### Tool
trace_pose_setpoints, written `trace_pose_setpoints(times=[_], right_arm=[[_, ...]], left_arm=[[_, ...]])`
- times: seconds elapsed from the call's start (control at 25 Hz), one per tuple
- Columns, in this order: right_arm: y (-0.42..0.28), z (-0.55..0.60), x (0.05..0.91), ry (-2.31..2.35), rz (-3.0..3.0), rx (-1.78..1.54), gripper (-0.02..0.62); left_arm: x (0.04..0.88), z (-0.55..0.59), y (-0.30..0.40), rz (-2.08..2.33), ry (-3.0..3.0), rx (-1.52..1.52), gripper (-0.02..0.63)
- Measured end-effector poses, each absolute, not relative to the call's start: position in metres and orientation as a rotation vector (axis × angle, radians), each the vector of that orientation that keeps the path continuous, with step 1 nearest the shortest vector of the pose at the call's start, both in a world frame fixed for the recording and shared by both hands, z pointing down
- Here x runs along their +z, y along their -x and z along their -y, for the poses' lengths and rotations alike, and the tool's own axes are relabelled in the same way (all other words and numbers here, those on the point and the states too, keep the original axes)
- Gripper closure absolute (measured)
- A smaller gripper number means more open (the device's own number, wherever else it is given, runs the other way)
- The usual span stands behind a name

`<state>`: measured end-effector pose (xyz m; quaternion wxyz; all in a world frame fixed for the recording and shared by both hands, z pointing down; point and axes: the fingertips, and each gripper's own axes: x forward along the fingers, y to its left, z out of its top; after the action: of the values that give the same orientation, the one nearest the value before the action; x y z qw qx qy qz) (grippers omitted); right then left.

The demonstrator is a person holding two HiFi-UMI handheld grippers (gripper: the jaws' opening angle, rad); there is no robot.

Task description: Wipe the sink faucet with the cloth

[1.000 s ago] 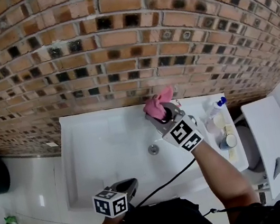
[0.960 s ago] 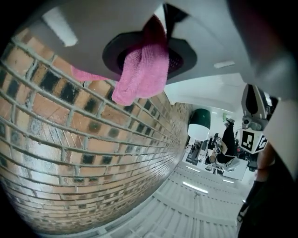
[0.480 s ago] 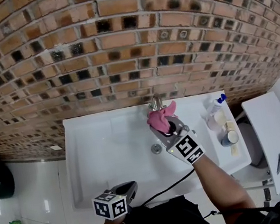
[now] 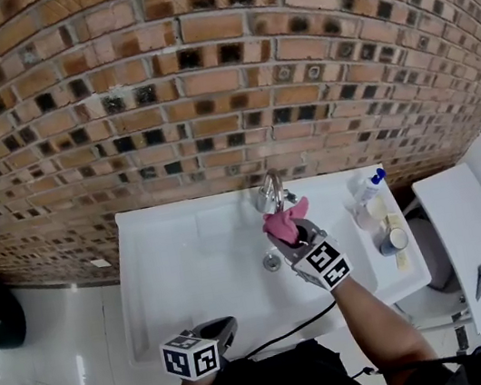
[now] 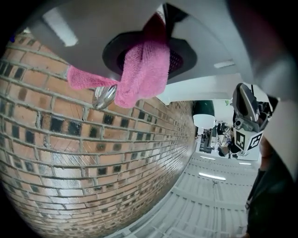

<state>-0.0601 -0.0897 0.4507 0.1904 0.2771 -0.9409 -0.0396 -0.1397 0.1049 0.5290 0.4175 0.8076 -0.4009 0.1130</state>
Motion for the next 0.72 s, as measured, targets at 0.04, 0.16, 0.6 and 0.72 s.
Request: trace_pose_setpoints(times=[0.04,0.16,0.6,0.72], right_arm=[[0.059,0.089,0.454,-0.787,2.641,-0.074,0.528],[0.057,0.085,0.462,-0.786,2.632,0.028,0.528],[0.012,0.018,0.452,-0.945,2.743,0.716,0.528],[-0.008,-0.006,0.437,-0.945,2.802,0.88,0.528]], left_arm=[[0.528,-0.107,0.143,1.012,-2.026,0.287,0.602],[0.525,-0.112,0.151,1.034,-2.031,0.301,0.601],[0.524,-0.116,0.132,0.972,-2.094,0.326,0.602],[0.511,-0.108,0.119,0.999,-2.119,0.291,0.602]])
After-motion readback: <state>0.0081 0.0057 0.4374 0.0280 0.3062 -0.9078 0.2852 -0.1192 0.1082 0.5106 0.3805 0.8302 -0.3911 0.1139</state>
